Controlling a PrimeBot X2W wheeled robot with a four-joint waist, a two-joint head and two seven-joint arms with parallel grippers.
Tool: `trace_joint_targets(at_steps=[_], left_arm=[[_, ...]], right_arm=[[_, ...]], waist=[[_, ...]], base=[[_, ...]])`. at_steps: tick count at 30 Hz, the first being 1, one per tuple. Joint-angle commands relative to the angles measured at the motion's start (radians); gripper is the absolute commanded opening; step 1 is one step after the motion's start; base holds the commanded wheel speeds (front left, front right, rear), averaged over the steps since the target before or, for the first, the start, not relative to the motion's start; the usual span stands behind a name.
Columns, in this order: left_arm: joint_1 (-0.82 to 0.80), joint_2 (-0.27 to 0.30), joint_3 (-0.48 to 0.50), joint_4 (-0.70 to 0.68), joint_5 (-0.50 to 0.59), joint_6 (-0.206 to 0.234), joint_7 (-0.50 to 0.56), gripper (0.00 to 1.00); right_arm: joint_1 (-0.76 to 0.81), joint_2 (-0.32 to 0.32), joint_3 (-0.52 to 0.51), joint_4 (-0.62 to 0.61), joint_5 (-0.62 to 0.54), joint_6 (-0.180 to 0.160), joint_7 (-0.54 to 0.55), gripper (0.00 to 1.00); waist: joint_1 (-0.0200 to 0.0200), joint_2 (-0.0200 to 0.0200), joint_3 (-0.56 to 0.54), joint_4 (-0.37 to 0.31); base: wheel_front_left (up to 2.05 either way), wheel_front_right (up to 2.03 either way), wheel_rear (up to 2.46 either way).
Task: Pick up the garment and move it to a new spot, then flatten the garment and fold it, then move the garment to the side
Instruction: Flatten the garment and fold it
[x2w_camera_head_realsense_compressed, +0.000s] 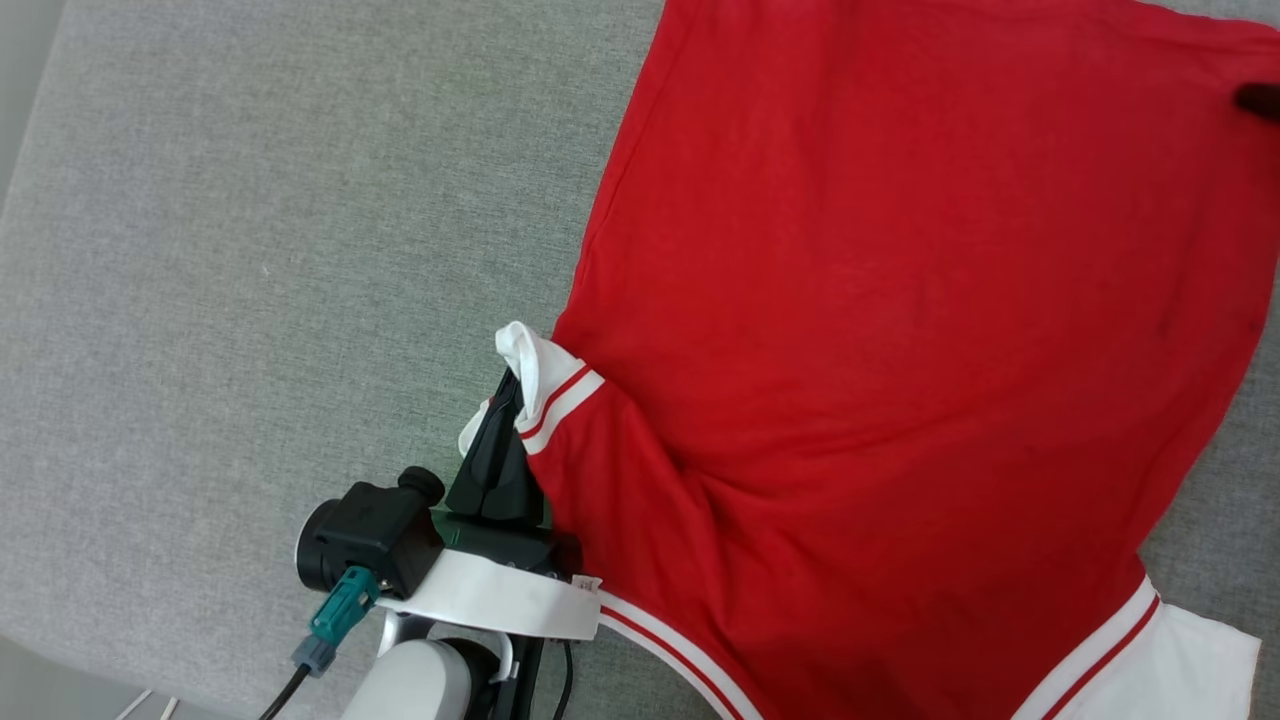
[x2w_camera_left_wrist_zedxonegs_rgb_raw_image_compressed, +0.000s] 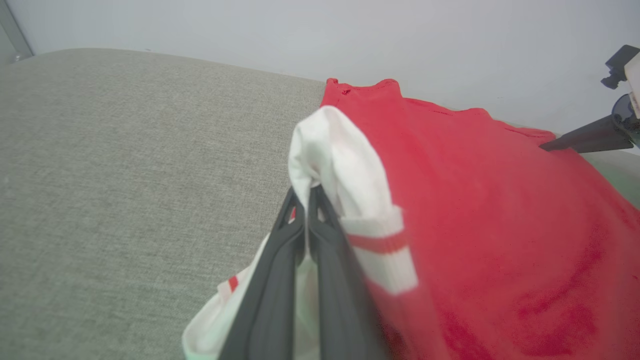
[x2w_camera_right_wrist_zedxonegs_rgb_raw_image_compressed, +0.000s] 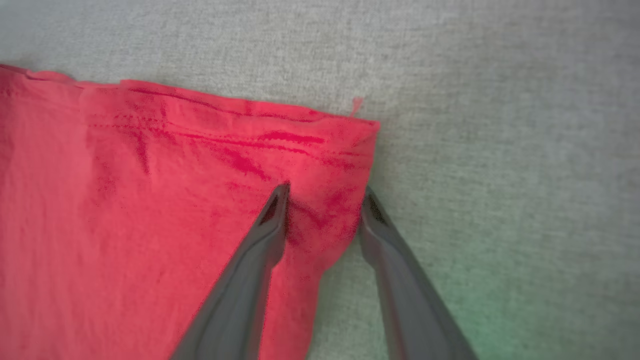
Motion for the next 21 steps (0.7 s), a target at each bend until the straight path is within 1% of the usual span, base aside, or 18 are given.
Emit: trace_joint_targets(at_steps=[1, 7, 12, 15, 17, 21], left_arm=[[-0.012, -0.001, 0.001, 0.002, -0.003, -0.001, -0.006, 0.00], [-0.012, -0.001, 0.003, 0.019, -0.010, -0.005, -0.006, 0.00], [0.017, 0.017, 0.021, 0.047, -0.025, 0.008, 0.001, 0.00], [0.035, 0.032, 0.040, 0.065, -0.033, 0.017, 0.009, 0.00], [0.051, 0.047, 0.054, 0.081, -0.042, 0.022, 0.015, 0.00], [0.092, 0.077, 0.091, 0.088, -0.059, 0.042, 0.031, 0.00]], right_arm=[[0.053, 0.025, 0.025, 0.046, -0.008, -0.001, 0.029, 0.00], [0.033, -0.010, 0.049, 0.008, -0.010, -0.001, 0.005, 0.00], [0.033, -0.057, 0.110, -0.058, 0.003, -0.001, -0.026, 0.00], [0.067, -0.089, 0.151, -0.110, 0.025, -0.001, -0.035, 0.00], [0.103, -0.126, 0.177, -0.152, 0.040, -0.001, -0.036, 0.00], [0.230, -0.184, 0.207, -0.244, 0.078, -0.001, -0.024, 0.00]], waist=[[-0.0001, 0.0000, -0.005, 0.001], [-0.0001, 0.0000, -0.036, -0.002], [-0.0001, 0.0000, -0.100, -0.027], [-0.0001, 0.0000, -0.153, -0.055], [-0.0001, 0.0000, -0.192, -0.076], [-0.0001, 0.0000, -0.270, -0.130]], base=[[0.00, 0.00, 0.00], [0.00, 0.00, 0.00], [0.00, 0.00, 0.00], [0.00, 0.00, 0.00], [0.00, 0.00, 0.00], [0.00, 0.00, 0.00]])
